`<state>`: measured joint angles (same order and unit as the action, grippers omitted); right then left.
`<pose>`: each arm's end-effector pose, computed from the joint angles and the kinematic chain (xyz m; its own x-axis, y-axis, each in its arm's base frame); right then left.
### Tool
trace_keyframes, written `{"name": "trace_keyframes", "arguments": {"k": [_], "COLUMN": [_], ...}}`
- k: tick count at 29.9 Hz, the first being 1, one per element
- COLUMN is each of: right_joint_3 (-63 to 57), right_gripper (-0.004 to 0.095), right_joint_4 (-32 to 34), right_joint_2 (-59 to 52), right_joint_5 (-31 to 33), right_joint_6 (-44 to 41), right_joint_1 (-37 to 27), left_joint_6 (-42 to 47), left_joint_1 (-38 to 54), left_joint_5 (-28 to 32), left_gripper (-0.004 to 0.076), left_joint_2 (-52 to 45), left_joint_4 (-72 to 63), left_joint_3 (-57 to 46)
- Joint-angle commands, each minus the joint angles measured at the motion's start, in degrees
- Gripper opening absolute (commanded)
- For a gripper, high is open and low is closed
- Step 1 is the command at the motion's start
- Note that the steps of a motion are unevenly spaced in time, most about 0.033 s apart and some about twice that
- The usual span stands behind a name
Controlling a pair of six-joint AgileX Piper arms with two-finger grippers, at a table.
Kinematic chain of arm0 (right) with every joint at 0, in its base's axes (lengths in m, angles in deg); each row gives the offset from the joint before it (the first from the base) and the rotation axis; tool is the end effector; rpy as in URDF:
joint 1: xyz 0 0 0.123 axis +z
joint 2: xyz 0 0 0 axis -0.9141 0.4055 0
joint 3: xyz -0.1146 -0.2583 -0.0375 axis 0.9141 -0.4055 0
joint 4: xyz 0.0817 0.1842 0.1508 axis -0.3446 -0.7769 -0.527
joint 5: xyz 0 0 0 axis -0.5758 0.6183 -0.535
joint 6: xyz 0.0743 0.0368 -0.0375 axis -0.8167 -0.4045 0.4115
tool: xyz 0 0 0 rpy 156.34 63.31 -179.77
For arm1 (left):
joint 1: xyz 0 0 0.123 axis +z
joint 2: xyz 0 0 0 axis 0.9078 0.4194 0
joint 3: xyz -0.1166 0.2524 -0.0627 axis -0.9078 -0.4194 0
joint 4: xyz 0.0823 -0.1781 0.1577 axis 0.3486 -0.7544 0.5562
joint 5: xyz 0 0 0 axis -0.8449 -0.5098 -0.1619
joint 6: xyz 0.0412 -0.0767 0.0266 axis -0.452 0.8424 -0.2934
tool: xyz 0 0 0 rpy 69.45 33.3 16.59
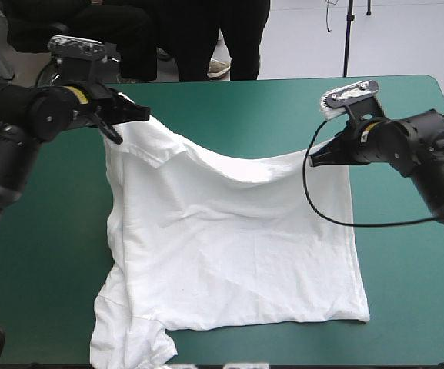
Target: Fold the cloth
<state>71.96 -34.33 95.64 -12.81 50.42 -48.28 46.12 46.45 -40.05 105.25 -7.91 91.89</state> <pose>0.2854 0.0853 0.3989 -0.6633 -0.3182 -0.6773 -0.3298 0.9368 -0.1172 0.2977 -0.0964 0.4615 -0.5599 0.2064 -0.8024 0.2928 0.9553 0.0415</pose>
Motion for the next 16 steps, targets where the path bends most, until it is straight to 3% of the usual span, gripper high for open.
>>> {"name": "trace_keyframes", "arguments": {"k": [1, 16], "right_joint_3": [2.75, 5.46], "right_gripper": [-0.0017, -0.0017], "right_joint_4": [2.23, 2.82], "right_joint_2": [3.25, 19.92], "right_joint_5": [-6.86, -15.57], "right_joint_6": [-0.16, 0.06], "right_joint_1": [-0.93, -8.05], "left_joint_6": [0.98, 3.43], "left_joint_1": [-0.07, -0.07], "left_joint_5": [7.69, 19.37], "left_gripper": [-0.0017, -0.0017], "left_joint_2": [3.76, 21.54], "left_joint_4": [2.0, 3.55], "left_joint_3": [1.27, 1.38]}}
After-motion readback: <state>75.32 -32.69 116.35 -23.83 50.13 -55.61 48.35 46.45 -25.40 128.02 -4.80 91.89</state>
